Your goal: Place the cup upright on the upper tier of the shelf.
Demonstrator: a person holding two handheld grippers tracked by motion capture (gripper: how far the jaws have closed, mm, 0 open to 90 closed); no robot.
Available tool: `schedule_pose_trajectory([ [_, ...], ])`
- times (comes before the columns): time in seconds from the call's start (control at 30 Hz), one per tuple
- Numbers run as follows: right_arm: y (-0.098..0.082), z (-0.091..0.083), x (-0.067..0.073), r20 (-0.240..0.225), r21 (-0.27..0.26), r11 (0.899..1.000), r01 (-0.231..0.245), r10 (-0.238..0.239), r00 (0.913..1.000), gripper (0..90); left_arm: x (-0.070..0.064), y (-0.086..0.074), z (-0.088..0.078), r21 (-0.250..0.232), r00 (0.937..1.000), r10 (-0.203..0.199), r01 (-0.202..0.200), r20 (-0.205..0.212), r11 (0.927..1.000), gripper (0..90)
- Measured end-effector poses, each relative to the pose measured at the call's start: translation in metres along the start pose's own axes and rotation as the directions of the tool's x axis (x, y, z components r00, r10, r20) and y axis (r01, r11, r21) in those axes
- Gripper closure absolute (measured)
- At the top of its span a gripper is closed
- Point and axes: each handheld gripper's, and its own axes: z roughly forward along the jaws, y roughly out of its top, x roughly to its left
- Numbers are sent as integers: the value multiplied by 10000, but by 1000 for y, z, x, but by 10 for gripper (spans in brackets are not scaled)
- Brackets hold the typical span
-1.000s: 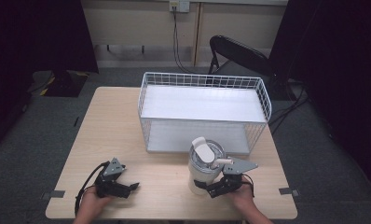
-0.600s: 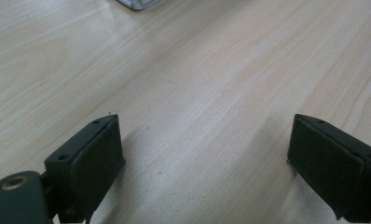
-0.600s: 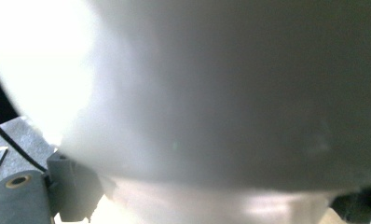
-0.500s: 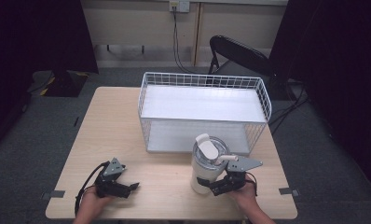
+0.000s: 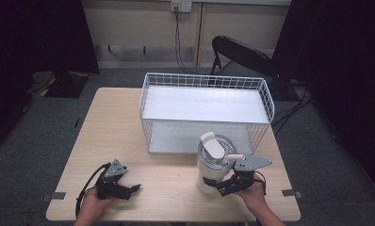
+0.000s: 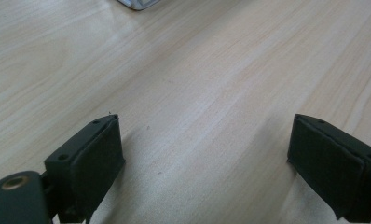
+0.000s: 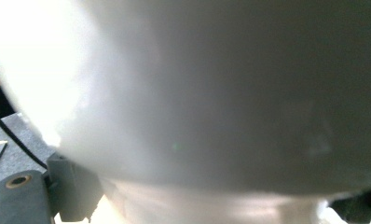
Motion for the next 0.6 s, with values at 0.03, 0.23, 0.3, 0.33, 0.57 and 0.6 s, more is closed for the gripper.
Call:
schedule_pose_trajectory([
  [0.03, 0, 0, 0, 0, 0, 10000, 0, 0, 10000, 99, 0, 0, 0, 0, 10000, 0, 0, 0, 10000, 96],
  [0.23, 8, -3, -3, -21, 48, 9999, -89, 89, 10000, 100, 0, 0, 0, 2, 10000, 2, -2, 2, 10000, 96],
  [0.3, 10, -4, -4, -4, 60, 9999, -85, 85, 10000, 99, 0, 0, 0, 4, 10000, 1, -1, 2, 10000, 96],
  [0.33, 12, -4, -5, 24, 92, 9999, -114, 113, 9999, 99, 0, 0, 0, 29, 10000, 36, -36, 10, 10000, 91],
  [0.57, 17, -6, -9, 52, 132, 9996, -246, 246, 9997, 99, 0, 1, 1, 94, 9999, 138, -139, 95, 9999, 67],
  [0.6, 18, -7, -10, 39, 185, 9994, -285, 285, 9996, 99, 0, 1, 1, 95, 9999, 135, -136, 96, 9999, 67],
])
